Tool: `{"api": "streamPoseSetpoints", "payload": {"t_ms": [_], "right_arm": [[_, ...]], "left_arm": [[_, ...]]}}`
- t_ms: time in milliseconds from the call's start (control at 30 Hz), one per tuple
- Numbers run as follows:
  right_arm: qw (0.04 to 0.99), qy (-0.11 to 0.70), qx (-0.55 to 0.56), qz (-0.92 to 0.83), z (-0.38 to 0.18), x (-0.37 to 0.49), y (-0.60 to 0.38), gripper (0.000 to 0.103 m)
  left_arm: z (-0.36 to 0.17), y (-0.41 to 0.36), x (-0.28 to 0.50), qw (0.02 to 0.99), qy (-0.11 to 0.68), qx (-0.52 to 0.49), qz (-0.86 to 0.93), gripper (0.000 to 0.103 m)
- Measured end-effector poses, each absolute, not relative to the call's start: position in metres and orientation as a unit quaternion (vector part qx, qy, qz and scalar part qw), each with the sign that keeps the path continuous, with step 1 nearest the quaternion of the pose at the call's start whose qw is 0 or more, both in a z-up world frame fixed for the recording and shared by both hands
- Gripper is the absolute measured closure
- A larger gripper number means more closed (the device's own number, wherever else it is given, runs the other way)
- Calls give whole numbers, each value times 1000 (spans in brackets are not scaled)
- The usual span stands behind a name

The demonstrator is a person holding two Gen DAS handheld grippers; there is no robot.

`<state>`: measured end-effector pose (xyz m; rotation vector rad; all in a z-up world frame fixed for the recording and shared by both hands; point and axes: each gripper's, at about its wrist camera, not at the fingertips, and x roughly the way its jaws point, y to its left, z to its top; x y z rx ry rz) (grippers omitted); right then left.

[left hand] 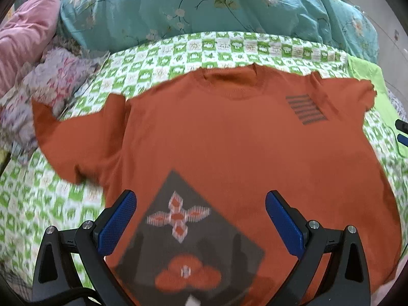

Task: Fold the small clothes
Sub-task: 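Grasp the sleeve cuff of the orange sweater with the right gripper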

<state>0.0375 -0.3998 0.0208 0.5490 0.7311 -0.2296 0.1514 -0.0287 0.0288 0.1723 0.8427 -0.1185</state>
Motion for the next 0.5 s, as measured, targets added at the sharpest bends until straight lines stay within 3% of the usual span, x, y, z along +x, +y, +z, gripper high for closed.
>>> {"api": "streamPoseSetpoints", "payload": {"t_ms": [67, 300, 500], "right_arm": [[886, 349, 274, -136, 22, 45, -437, 10], [861, 326, 309, -239, 13, 73, -573, 41], [838, 299, 357, -283, -10, 110, -657, 47]], "left_arm": [[33, -31, 169, 909, 405, 82, -54, 2], [27, -42, 221, 905, 415, 75, -48, 2], [5, -51, 244, 894, 439, 73, -45, 2]]}}
